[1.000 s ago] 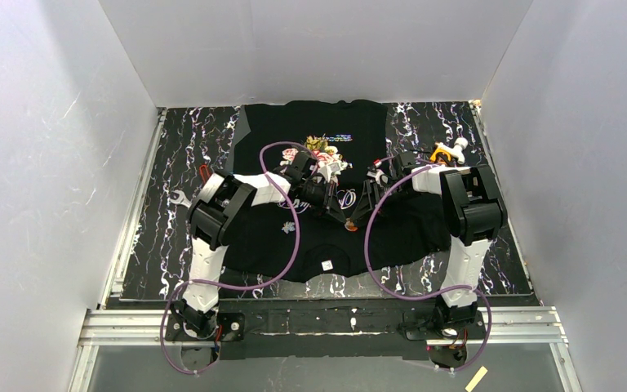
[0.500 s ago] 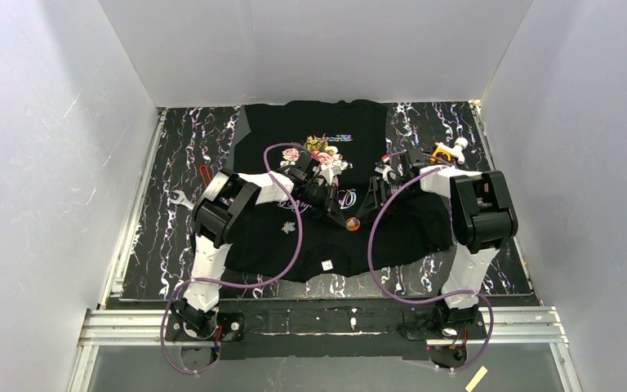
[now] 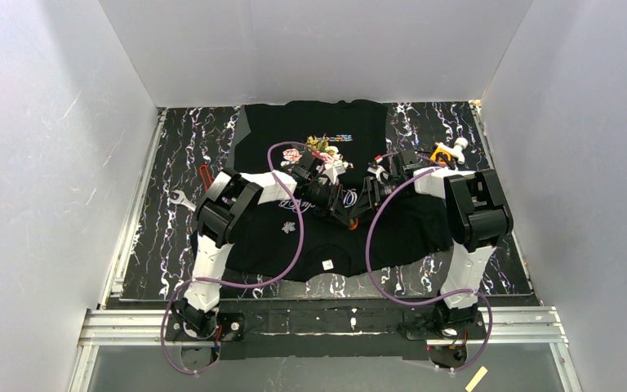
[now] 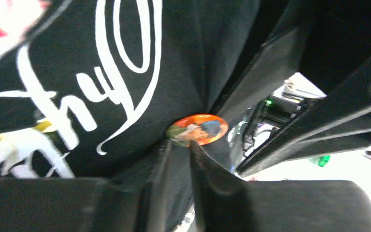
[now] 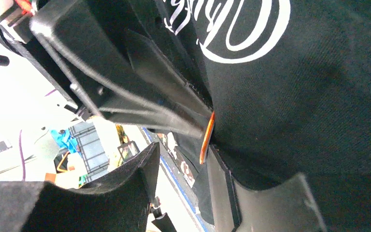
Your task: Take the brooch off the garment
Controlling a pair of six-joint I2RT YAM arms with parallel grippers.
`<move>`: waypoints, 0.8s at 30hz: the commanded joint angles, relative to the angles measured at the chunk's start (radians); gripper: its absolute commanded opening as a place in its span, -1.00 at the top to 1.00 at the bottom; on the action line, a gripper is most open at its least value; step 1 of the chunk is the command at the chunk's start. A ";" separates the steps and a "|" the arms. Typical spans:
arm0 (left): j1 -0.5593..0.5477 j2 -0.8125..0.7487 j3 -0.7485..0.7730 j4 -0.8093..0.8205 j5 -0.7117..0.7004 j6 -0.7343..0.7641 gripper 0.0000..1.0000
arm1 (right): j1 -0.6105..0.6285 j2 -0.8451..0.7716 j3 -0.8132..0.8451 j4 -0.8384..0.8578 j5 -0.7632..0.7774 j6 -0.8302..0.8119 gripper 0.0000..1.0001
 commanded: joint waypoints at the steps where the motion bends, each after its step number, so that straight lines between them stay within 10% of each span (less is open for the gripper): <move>1: -0.009 -0.045 -0.018 0.030 0.008 -0.031 0.41 | 0.005 -0.048 0.006 -0.028 -0.061 0.005 -0.02; 14: 0.015 -0.093 -0.062 0.109 0.074 -0.106 0.02 | 0.025 -0.055 -0.007 0.022 -0.083 0.061 -0.09; 24: 0.020 -0.104 -0.067 0.107 0.053 -0.105 0.13 | 0.053 -0.052 -0.019 0.131 -0.084 0.161 -0.20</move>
